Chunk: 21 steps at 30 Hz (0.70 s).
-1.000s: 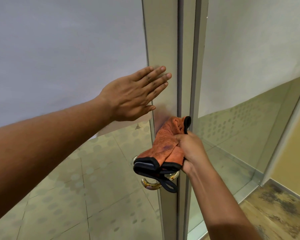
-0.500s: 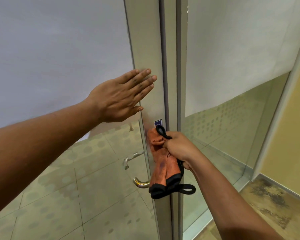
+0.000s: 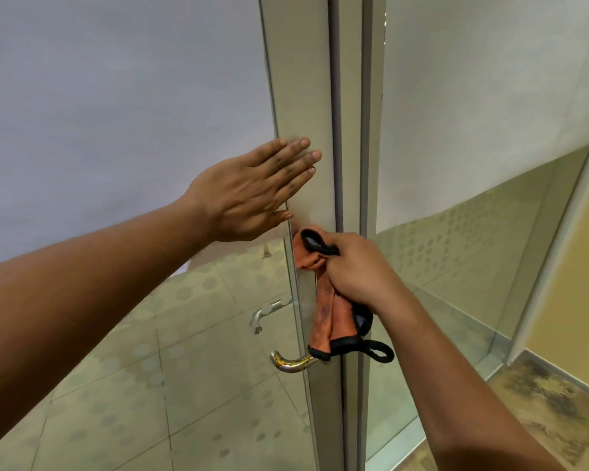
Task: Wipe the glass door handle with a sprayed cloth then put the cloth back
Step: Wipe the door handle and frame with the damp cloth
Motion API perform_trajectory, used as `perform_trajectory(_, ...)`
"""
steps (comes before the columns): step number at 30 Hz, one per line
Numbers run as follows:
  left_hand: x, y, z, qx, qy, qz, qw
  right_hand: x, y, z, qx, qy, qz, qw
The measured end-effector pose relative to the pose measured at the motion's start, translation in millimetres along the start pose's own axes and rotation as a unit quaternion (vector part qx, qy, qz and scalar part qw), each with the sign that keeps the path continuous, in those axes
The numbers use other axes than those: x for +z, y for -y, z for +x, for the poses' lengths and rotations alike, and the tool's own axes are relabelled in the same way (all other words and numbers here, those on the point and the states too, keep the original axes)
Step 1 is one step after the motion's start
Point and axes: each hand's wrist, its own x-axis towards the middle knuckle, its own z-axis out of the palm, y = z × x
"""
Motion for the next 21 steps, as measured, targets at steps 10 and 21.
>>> perform_trajectory(10,1,0,0,-0.002,-0.002,-0.008,1.000,17,-15,-11,0.014,0.082,-0.186,0.979)
perform_trajectory(21,0,1,-1,0.001,-0.001,-0.010,1.000,-44,-49,-13,0.061,0.102,-0.057,0.991)
